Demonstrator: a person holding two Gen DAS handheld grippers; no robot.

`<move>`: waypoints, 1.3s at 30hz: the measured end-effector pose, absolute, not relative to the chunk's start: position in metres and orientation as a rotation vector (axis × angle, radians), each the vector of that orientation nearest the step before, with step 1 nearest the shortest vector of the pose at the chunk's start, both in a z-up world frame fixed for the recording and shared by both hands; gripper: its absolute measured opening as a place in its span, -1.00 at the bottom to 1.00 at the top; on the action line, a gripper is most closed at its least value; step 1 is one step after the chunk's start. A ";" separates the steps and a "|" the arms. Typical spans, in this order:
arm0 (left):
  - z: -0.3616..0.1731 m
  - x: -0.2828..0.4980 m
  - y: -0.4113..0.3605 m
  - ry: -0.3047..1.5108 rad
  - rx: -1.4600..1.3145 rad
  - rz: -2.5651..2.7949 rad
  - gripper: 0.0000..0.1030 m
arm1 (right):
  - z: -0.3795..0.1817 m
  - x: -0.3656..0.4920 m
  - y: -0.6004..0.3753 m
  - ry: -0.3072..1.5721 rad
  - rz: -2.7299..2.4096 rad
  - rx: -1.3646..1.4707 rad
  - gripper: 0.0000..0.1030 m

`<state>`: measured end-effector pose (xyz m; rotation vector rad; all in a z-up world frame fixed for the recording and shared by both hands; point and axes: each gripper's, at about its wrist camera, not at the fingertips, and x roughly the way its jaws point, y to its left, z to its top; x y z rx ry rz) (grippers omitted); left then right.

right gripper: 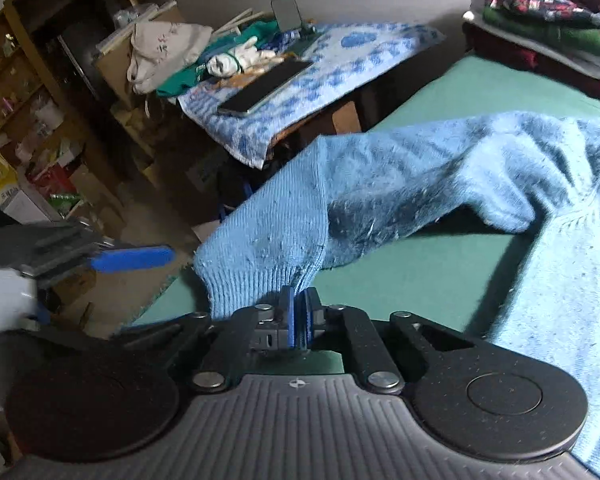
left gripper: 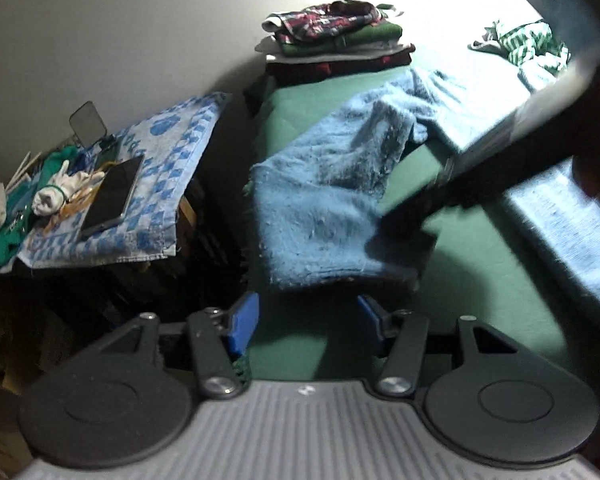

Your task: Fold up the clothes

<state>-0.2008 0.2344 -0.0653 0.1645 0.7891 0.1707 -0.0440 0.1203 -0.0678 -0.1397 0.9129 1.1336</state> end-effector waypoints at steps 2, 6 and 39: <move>-0.066 -0.194 0.232 0.771 0.186 0.167 0.35 | -0.056 -0.036 0.113 0.906 1.139 -0.064 -0.89; -0.068 -0.178 0.225 0.737 0.228 0.162 0.47 | -0.027 -0.022 0.094 0.883 1.155 0.096 -0.89; -0.039 -0.041 0.150 0.660 0.129 0.394 0.16 | 0.049 0.085 -0.142 0.587 0.953 0.785 -0.97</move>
